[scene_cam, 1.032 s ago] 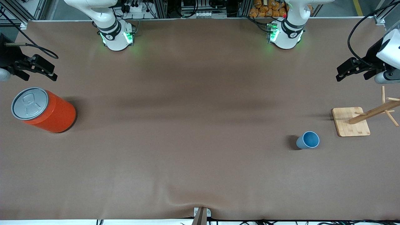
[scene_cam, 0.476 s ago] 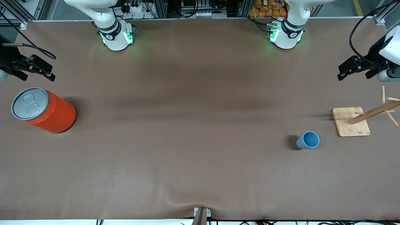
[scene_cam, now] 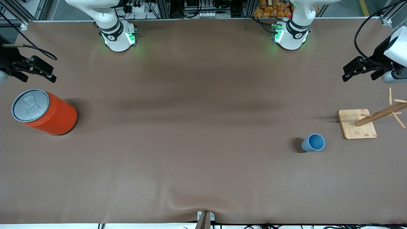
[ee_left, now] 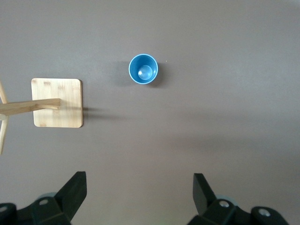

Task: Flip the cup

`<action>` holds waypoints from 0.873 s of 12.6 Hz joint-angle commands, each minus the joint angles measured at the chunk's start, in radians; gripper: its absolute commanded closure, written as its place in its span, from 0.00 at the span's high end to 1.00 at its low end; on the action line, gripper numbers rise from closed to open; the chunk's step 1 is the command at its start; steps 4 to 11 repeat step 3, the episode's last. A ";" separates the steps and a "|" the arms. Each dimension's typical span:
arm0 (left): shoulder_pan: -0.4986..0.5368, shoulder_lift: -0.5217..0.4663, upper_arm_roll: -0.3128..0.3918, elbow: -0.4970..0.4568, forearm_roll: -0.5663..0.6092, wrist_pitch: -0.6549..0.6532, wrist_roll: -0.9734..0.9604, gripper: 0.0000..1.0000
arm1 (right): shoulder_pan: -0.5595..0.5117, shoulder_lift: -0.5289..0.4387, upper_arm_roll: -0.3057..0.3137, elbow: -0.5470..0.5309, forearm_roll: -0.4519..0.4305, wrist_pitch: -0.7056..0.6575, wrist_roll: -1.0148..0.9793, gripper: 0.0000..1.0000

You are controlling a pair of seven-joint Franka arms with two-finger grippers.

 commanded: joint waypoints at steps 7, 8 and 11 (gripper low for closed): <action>0.003 0.027 -0.004 0.062 0.015 -0.048 -0.019 1.00 | -0.015 0.001 0.010 0.004 0.003 -0.007 -0.013 1.00; 0.003 0.027 -0.004 0.062 0.015 -0.048 -0.019 1.00 | -0.015 0.001 0.010 0.004 0.003 -0.007 -0.013 1.00; 0.003 0.027 -0.004 0.062 0.015 -0.048 -0.019 1.00 | -0.015 0.001 0.010 0.004 0.003 -0.007 -0.013 1.00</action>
